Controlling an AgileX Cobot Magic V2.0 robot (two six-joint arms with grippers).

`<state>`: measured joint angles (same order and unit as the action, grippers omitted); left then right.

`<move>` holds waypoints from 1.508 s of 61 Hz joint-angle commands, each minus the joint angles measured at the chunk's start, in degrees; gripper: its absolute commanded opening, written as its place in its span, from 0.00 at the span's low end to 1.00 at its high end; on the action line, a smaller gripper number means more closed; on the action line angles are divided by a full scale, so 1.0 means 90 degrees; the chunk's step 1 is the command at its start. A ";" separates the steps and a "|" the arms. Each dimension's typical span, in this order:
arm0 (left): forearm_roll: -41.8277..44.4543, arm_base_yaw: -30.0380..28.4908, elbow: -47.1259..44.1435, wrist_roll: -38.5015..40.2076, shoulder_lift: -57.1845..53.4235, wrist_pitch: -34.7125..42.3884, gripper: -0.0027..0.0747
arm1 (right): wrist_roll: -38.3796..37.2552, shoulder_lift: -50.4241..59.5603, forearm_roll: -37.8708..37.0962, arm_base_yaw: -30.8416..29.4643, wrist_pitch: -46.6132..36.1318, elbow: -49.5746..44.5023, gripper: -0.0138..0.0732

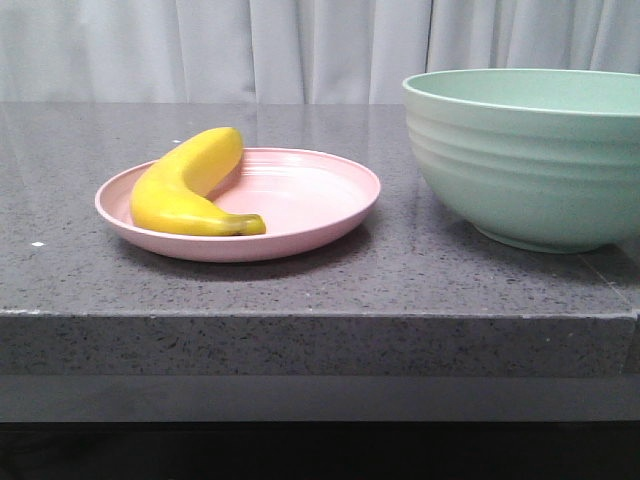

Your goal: Transfer banana from pink plate to green bowl

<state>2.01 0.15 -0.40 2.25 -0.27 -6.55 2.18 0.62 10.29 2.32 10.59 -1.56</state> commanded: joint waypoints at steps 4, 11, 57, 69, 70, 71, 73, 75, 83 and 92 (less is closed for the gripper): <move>-0.0052 0.0033 -0.0033 0.0054 -0.0134 0.0477 0.01 | 0.0038 0.0144 0.0021 0.0021 -0.0507 -0.0001 0.09; -0.0052 0.0033 -0.0033 0.0054 -0.0134 0.0477 0.01 | 0.0038 0.0144 0.0021 0.0021 -0.0507 -0.0001 0.09; -0.0052 0.0033 0.0558 0.0054 0.0114 0.0799 0.01 | 0.0038 0.0144 -0.0054 0.0006 -0.0543 0.0168 0.09; -0.0052 0.0033 0.1845 0.0054 0.1404 0.0052 0.01 | 0.0038 -0.0269 -0.0063 0.0004 0.0139 0.1470 0.09; -0.0052 0.0033 0.1924 0.0054 0.1514 0.0052 0.01 | 0.0038 -0.0339 -0.0063 0.0004 0.0237 0.1574 0.09; -0.0052 0.0033 0.2039 0.0054 0.1679 0.0052 0.01 | 0.0038 -0.0413 -0.0063 0.0004 0.0297 0.1678 0.09; -0.0052 0.0033 0.2213 0.0054 0.1943 0.0052 0.01 | 0.0038 -0.0576 -0.0063 0.0004 0.0424 0.1923 0.09; -0.0052 0.0033 0.2365 0.0054 0.2191 0.0041 0.01 | 0.0038 -0.0806 -0.0063 0.0004 0.0569 0.2146 0.09; -0.0052 0.0033 0.2720 0.0054 0.2839 0.0065 0.01 | 0.0038 -0.1771 -0.0063 0.0004 0.0747 0.2774 0.09; -0.0064 0.0033 0.2736 0.0054 0.2976 0.0191 0.05 | 0.0038 -0.2258 -0.0063 0.0004 0.0525 0.2915 0.12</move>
<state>2.01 0.15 22.11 2.25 25.75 -9.96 2.18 -17.38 10.08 2.32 20.37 22.45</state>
